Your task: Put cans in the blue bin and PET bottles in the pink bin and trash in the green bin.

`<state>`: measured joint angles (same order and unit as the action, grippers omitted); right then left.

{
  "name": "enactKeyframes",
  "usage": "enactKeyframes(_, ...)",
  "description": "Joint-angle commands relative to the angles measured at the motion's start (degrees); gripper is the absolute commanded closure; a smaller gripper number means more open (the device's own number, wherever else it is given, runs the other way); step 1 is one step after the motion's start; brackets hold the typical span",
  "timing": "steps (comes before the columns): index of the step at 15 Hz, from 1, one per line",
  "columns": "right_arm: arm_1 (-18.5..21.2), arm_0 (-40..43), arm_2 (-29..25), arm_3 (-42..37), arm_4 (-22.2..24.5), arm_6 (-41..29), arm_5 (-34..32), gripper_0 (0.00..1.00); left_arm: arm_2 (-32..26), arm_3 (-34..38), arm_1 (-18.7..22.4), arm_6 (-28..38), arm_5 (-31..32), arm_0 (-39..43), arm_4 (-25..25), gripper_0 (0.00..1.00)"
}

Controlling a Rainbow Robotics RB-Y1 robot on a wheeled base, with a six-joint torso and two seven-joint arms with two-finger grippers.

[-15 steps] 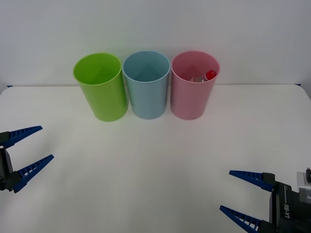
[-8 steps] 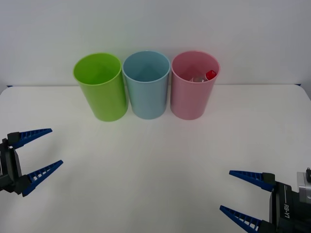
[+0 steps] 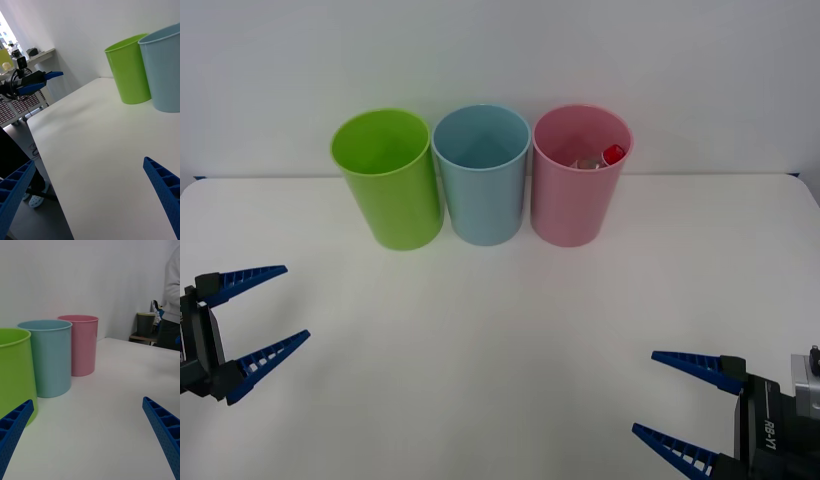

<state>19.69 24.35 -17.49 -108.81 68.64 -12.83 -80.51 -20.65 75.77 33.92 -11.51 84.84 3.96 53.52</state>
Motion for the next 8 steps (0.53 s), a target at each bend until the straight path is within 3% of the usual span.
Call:
enactKeyframes(1,0.00,0.00,0.00,0.00,0.00,0.00,0.00,0.00,0.00,0.00,0.00,0.00,-0.03,0.00,0.00,0.00)
enactKeyframes(8,0.00,0.00,0.00,0.00,0.00,0.00,0.00,0.00,0.00,0.00,0.00,0.00,-0.03,0.00,0.00,0.00)
